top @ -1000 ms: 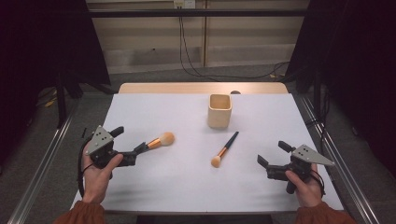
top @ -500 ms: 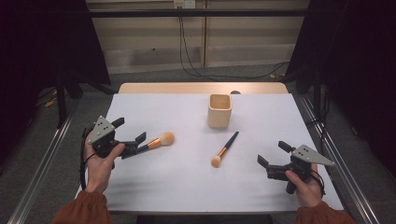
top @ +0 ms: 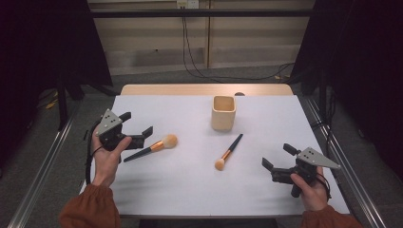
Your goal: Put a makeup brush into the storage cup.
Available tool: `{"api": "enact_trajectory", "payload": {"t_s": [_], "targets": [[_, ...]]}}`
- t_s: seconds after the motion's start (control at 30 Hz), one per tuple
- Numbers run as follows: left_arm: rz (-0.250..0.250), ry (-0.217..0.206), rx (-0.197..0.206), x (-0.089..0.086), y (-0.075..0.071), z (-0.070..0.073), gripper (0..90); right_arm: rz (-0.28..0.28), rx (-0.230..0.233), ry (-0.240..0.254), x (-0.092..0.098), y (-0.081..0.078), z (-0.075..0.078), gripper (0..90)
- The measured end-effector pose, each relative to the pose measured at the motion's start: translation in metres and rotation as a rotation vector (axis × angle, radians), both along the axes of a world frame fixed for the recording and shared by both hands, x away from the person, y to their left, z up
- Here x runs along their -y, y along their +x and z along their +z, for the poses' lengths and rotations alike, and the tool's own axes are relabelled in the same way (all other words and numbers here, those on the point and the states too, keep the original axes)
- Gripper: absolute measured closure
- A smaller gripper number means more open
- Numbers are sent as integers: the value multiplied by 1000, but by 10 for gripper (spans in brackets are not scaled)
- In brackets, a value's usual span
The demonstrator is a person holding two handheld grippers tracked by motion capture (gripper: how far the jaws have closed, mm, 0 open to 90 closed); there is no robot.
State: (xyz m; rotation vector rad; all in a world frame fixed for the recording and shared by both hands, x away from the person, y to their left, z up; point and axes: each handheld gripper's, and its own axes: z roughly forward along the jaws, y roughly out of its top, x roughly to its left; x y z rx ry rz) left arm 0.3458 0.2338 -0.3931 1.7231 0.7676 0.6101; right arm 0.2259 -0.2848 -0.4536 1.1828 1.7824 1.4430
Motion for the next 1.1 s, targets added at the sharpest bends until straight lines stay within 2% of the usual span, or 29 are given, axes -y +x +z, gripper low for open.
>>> {"api": "enact_trajectory", "payload": {"t_s": [0.17,0.2,0.3,0.33,0.4,0.57,0.63,0.7,0.8,0.87,0.9,1.03,1.1], "targets": [[9,-3,-5,3,7,3,29,-2,-2,4,0,0,0,0],[14,7,-3,3,8,4,29,-1,0,-1,0,0,0,0],[16,-2,-5,4,13,6,29,0,-1,0,0,0,0,0],[9,-7,11,6,16,8,28,-1,-3,4,0,0,0,0],[8,-19,12,8,18,8,29,-2,-5,4,0,0,0,0],[-9,-16,25,18,28,13,29,-2,-4,4,0,0,0,0],[-11,4,22,21,31,15,29,-4,-6,4,0,0,0,0],[-12,8,15,23,34,16,29,-4,-5,6,0,0,0,0],[-14,42,-4,24,39,16,29,-3,-6,3,1,-1,0,0],[-18,50,-9,24,39,16,30,-3,-5,3,1,-1,0,0],[-18,70,-33,24,42,16,30,-3,-5,3,1,-1,0,0],[-26,91,-58,23,43,17,30,-3,-7,2,1,-1,0,0],[-41,109,-103,21,45,18,29,-2,-7,1,0,-1,0,0]]}}
